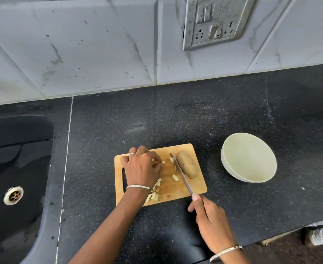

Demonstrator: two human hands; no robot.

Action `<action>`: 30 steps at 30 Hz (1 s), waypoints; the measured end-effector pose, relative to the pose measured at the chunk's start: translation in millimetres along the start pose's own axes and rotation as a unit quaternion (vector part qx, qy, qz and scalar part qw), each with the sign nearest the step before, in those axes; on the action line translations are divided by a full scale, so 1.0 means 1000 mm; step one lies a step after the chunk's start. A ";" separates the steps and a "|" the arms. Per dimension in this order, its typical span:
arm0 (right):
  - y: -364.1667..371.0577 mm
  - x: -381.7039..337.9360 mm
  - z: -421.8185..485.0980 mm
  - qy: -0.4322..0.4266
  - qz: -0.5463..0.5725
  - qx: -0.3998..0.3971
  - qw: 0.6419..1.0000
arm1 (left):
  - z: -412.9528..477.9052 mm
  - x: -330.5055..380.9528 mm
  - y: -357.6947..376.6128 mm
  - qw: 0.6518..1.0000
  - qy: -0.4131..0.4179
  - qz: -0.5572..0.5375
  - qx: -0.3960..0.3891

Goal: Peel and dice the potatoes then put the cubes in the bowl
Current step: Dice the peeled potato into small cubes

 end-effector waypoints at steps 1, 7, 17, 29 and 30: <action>0.001 -0.001 0.000 0.000 0.003 -0.002 1.000 | 0.000 0.000 -0.001 1.000 0.001 0.000 0.002; 0.006 -0.002 0.001 -0.006 -0.008 -0.022 1.000 | 0.001 0.001 -0.002 1.000 0.000 -0.001 -0.003; 0.008 -0.009 0.001 -0.021 -0.063 -0.042 0.997 | 0.000 -0.001 0.004 1.000 -0.020 -0.018 0.007; 0.026 -0.019 0.002 -0.043 -0.241 -0.022 0.969 | 0.000 -0.001 0.005 0.999 -0.038 0.014 0.013; 0.026 -0.019 0.002 -0.049 -0.250 -0.021 0.967 | 0.000 -0.001 0.004 0.999 -0.040 0.025 0.015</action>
Point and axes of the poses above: each hand's wrist, its own z-axis towards the middle knuckle, its own y-axis out of the palm, x = y × z, the point moved 1 cm from there along z, towards the middle knuckle
